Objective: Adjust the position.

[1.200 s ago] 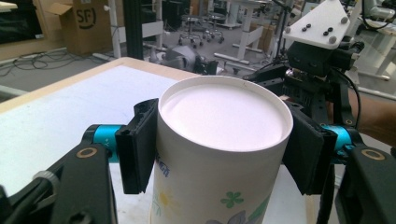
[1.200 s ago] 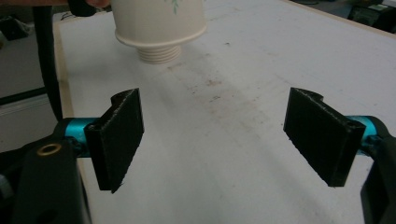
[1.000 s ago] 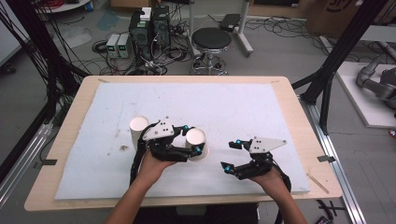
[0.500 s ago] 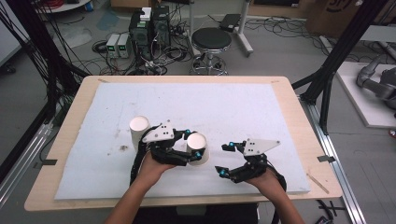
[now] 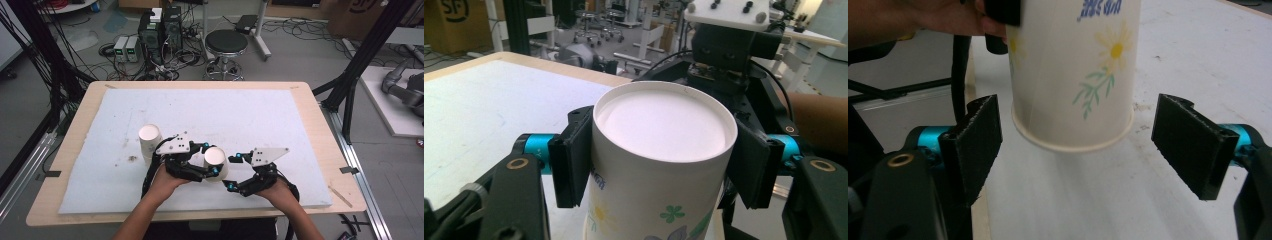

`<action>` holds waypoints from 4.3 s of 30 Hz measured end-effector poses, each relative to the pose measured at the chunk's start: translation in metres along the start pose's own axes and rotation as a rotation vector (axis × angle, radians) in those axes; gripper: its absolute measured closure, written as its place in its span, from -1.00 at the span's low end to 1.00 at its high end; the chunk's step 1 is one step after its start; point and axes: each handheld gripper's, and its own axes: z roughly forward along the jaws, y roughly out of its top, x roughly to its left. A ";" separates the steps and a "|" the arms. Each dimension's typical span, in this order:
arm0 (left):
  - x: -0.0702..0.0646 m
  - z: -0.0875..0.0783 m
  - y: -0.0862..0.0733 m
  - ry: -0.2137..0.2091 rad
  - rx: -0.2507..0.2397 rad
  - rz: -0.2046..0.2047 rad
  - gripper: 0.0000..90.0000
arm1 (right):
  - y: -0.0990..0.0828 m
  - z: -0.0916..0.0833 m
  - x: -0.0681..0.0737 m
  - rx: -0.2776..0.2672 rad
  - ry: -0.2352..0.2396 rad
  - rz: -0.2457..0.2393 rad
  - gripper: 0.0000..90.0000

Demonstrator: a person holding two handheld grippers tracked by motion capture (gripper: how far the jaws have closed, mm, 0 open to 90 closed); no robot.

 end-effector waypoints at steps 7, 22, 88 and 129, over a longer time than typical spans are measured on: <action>-0.002 0.003 -0.001 -0.041 -0.006 0.000 -0.23 | 0.002 0.010 0.001 0.003 0.046 -0.001 -0.54; -0.003 0.007 -0.004 -0.086 -0.007 -0.003 -0.22 | 0.002 0.021 0.000 -0.023 0.107 0.011 -0.34; -0.002 0.011 0.003 -0.110 0.428 0.065 -0.21 | 0.034 0.040 0.009 0.546 0.084 -0.255 -0.24; 0.000 -0.027 -0.020 -0.038 0.095 0.013 -0.18 | -0.002 -0.034 0.004 -0.006 -0.043 -0.022 -0.54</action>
